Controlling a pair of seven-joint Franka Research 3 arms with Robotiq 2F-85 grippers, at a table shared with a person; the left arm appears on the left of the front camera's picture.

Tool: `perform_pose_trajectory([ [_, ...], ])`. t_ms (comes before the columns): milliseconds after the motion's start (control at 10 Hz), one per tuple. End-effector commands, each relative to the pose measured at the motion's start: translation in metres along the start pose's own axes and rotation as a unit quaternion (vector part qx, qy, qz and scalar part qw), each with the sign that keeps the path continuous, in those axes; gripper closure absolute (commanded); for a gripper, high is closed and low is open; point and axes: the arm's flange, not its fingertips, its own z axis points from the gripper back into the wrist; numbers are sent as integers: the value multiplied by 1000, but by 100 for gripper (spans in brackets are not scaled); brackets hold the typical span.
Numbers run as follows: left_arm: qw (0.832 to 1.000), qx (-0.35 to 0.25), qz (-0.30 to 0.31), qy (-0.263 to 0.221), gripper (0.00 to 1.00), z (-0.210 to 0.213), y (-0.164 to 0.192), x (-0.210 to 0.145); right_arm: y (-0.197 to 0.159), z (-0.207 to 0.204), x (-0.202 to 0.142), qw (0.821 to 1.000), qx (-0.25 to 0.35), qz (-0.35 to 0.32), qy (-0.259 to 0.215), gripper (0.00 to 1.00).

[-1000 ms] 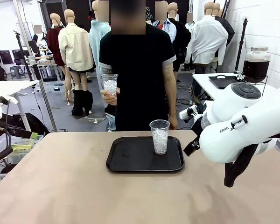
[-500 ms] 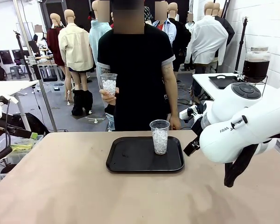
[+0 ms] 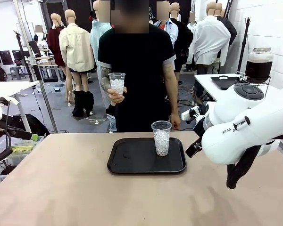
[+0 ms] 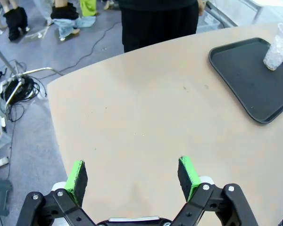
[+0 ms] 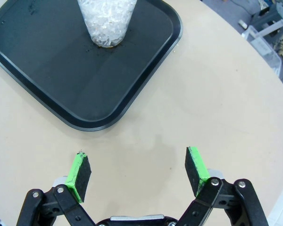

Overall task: Pour the drink into the iced cup.
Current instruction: Pick up the iced cup indicated by the human and present it to them.

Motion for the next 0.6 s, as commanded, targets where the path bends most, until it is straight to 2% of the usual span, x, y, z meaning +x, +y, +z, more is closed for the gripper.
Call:
perform_pose_trajectory([
  [0, 1000, 7, 2, -5, 0, -2, 0, -2, 1, 0, -1, 1000, 1, 0, 1, 0],
  [500, 1000, 7, 2, -5, 0, -2, 0, -2, 1, 0, -1, 1000, 1, 0, 1, 0],
])
